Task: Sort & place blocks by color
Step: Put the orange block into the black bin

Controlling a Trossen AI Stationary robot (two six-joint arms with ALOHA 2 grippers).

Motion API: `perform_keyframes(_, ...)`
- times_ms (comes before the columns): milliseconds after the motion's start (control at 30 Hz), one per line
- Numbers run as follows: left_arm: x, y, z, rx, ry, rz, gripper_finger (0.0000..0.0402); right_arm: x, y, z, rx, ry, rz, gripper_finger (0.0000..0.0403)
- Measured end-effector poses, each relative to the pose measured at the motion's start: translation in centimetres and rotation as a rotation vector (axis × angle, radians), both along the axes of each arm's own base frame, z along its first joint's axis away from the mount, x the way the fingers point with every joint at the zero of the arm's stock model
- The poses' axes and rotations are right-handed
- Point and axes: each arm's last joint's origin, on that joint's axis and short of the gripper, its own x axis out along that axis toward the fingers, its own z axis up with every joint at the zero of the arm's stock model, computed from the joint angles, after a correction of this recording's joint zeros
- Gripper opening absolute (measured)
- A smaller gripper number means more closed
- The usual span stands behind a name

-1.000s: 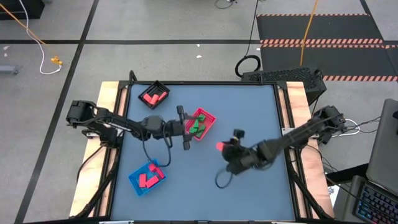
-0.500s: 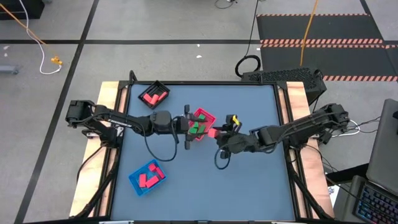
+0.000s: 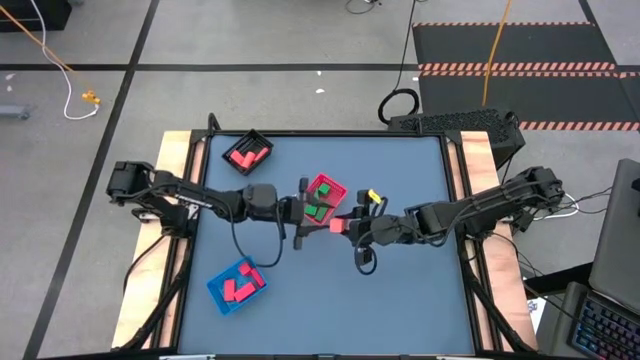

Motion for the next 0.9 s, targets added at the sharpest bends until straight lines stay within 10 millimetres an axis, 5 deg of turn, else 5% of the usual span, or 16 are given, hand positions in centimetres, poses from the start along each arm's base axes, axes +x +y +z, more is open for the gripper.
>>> perform_keyframes(900,-0.6,-1.4,1.0,0.013,-0.019,-0.027,0.023,0.0,-0.8,-0.3,0.007,0.033,-0.045,0.0122)
